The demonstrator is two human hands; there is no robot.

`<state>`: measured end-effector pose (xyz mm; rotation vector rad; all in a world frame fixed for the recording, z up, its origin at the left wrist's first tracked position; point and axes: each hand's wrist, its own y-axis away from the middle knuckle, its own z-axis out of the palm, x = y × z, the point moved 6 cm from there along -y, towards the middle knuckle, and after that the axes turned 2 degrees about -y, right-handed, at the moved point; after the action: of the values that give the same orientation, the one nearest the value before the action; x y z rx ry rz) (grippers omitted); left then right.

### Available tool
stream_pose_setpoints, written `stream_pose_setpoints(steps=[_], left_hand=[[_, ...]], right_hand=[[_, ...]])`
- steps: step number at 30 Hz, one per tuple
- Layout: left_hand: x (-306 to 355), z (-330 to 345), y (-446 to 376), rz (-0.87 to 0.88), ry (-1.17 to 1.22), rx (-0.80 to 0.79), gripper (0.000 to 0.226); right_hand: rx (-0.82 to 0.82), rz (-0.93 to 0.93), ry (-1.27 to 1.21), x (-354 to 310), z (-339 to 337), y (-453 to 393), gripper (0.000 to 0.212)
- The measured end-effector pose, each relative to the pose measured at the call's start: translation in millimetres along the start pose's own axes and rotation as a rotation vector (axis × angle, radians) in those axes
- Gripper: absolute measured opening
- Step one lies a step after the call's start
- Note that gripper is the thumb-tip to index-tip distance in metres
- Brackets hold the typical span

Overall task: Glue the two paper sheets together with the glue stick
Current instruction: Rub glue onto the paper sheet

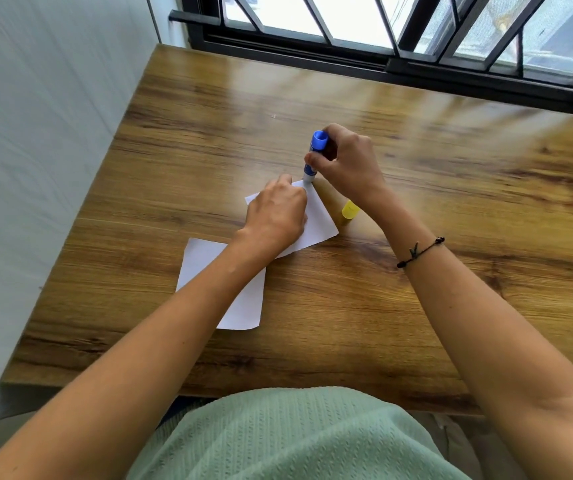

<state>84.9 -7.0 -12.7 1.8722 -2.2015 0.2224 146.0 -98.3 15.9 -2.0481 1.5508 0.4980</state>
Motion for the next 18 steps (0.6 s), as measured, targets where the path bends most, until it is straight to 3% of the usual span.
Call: stream_pose_setpoints(steps=[18], left_hand=[[0,4,-5,-0.003,-0.011,-0.045,0.032]], right_hand=[[-0.012,0.008,-0.015,8,-9,35,0.027]])
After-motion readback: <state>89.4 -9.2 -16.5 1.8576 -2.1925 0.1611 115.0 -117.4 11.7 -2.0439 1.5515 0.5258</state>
